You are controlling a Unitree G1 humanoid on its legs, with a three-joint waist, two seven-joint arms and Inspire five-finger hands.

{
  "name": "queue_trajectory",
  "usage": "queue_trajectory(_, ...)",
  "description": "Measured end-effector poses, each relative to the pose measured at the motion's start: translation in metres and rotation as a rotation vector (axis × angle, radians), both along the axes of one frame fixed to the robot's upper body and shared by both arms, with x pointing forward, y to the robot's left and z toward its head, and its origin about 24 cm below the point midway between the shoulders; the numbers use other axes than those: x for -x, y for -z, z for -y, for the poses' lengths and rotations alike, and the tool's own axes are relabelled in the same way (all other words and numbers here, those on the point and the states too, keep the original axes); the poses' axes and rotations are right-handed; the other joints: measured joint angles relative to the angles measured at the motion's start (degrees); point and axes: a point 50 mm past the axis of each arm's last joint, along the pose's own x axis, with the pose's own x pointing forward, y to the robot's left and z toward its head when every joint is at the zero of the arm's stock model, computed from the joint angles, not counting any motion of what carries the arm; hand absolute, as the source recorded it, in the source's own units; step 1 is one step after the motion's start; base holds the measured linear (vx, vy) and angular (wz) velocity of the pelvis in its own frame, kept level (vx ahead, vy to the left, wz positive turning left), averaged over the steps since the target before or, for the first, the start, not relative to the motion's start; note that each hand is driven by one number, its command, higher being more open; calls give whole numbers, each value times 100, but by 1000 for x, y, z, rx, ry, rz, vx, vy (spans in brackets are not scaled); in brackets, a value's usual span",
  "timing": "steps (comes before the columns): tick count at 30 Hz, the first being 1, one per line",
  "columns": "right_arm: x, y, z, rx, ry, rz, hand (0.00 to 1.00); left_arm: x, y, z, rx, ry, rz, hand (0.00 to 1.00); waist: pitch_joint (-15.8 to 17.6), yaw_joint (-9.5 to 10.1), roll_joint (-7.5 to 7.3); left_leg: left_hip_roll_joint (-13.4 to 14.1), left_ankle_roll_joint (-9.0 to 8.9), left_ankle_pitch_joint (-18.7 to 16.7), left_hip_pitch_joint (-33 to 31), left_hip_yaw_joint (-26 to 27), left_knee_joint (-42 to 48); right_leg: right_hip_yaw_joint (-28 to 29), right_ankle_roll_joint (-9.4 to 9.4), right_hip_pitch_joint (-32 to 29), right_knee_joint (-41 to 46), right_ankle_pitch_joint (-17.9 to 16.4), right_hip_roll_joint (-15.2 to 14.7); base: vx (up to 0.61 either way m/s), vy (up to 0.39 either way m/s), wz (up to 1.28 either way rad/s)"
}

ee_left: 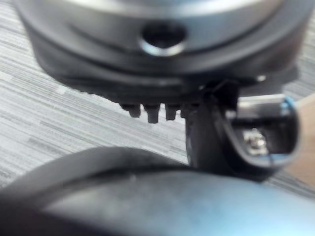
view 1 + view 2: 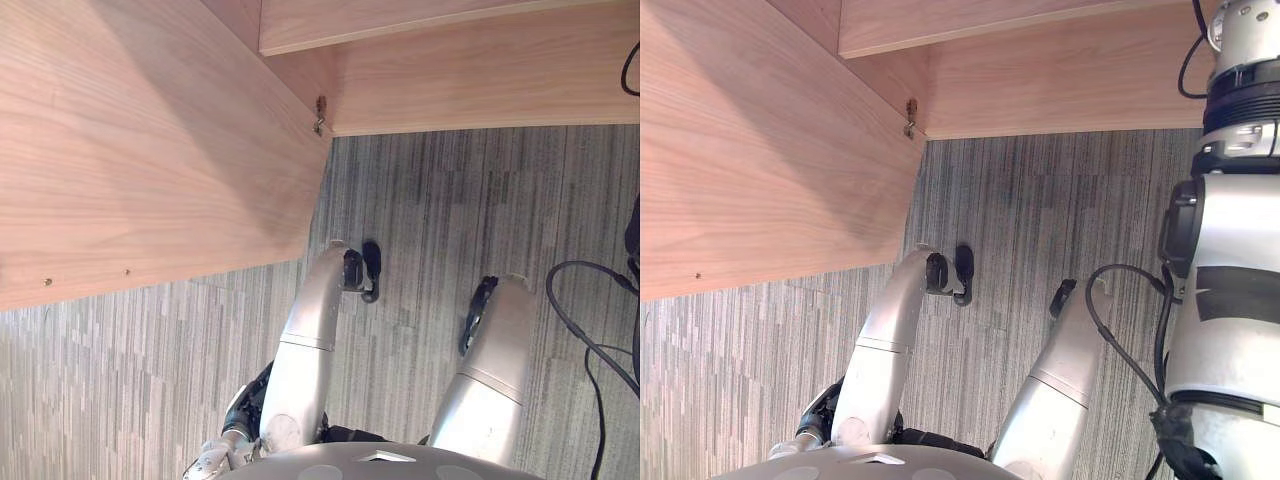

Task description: Walk over to the cabinet, pick up the folder, carry it to the office cabinet, place the folder inside the office cabinet, then close the office cabinet door

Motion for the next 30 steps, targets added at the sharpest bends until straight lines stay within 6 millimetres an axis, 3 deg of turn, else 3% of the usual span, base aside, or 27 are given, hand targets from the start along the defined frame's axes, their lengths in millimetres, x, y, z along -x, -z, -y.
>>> queue_trajectory(7,-5,17,9,21,15,-43,100,0,-2,0,6,0,8,100,-1,6,1,95,14,-32,-2,-14,15,-62,-13,36,-64,4,59,2,-11,-4)
queue_trajectory(11,-15,41,17,90,27,-169,100,-1,-3,0,8,9,3,100,-2,-1,3,144,12,-33,162,-54,-75,-146,-34,245,-219,30,95,-1,-4,-5)
queue_trajectory(18,-22,83,36,596,134,-550,100,-5,-7,-4,4,26,-15,100,-12,-2,16,171,20,22,1008,-40,-783,-392,-45,1108,-1053,257,141,31,-2,-8)
queue_trajectory(24,-19,108,51,756,127,-660,100,-7,-13,-15,-26,110,-12,100,-35,29,22,172,32,127,1590,-29,-1377,-578,-41,1724,-1731,436,170,86,23,-4)
queue_trajectory(30,-20,143,61,757,59,-759,100,-3,-8,-16,-25,107,-26,100,-180,90,-14,173,37,433,2230,31,-2256,-818,-74,2304,-2571,806,190,70,15,-5)
